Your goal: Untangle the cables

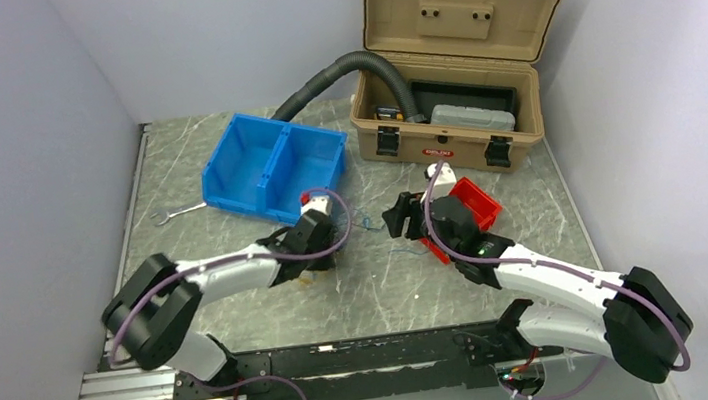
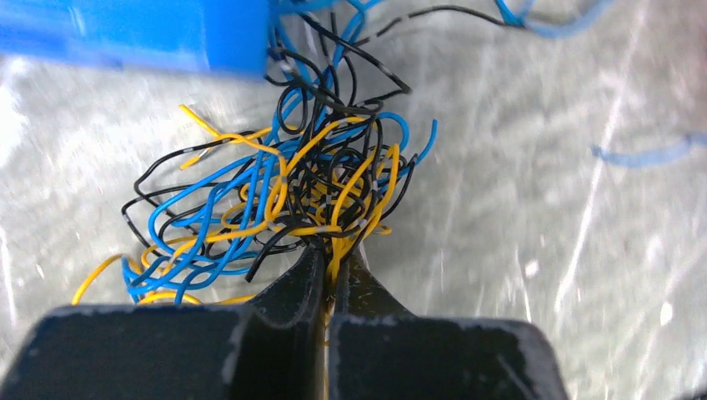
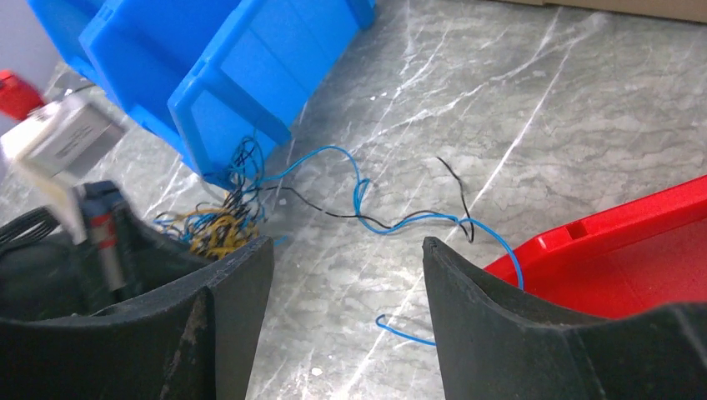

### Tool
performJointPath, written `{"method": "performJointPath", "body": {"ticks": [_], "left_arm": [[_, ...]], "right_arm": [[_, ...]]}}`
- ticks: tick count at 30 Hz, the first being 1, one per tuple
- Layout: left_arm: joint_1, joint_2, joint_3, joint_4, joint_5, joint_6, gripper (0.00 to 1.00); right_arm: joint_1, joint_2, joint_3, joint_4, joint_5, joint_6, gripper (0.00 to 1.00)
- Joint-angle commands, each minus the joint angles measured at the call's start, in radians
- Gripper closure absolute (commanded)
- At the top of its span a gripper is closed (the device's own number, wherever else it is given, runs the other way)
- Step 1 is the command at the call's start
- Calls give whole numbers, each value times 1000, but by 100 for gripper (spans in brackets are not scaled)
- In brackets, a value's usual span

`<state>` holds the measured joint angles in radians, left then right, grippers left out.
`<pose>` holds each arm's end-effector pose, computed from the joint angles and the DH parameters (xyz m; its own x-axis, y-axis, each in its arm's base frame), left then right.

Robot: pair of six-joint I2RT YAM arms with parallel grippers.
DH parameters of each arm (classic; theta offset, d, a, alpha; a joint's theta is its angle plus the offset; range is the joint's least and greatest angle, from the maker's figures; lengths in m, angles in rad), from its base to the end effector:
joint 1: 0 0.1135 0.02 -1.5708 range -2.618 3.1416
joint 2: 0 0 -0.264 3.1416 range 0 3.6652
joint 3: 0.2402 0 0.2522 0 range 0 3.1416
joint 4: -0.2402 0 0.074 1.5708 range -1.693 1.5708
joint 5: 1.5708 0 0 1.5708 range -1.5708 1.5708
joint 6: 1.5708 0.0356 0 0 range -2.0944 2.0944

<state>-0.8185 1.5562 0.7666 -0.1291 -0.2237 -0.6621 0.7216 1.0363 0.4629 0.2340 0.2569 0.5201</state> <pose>0.2089 -0.2116 0.1594 -0.8095 -0.0123 -0.5870 0.1551 0.9598 -0.2340 0.1757 0.1426 0.2221 -0.4450 0.2487 -0.8603 -0.2741 0.8767 0.3952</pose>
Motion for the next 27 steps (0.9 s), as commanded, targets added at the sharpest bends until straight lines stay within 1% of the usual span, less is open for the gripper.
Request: {"method": "performJointPath", "body": {"ticks": [1, 2, 5, 8, 11, 13, 16, 18, 20, 24, 27], "left_arm": [[-23, -205, -161, 218, 172, 156, 100], [-23, -246, -196, 276, 205, 185, 100], [-21, -326, -280, 380, 317, 264, 100], [-22, -371, -338, 465, 383, 298, 100], [-22, -399, -373, 531, 417, 327, 100], [-22, -401, -373, 535, 407, 342, 100], [-21, -363, -302, 447, 382, 363, 100], [-21, -330, -241, 383, 421, 394, 100], [-21, -322, -207, 369, 458, 421, 100], [-21, -343, -227, 418, 449, 456, 100], [-21, -366, -289, 492, 468, 467, 100]], "right_arm": [[-2, 12, -8, 45, -29, -2, 32], [-3, 13, -12, 54, -48, -12, 31], [-1, 10, -28, 98, -119, -43, 31], [0, 21, -28, 121, -205, -68, 30], [-1, 25, -33, 133, -284, -83, 30], [-1, 25, -42, 143, -325, -86, 30], [0, 20, -51, 143, -361, -86, 30], [0, 14, -59, 147, -367, -80, 30], [0, 10, -70, 170, -367, -71, 29], [-1, 17, -76, 199, -351, -42, 29], [-1, 31, -78, 221, -371, -24, 29]]}}
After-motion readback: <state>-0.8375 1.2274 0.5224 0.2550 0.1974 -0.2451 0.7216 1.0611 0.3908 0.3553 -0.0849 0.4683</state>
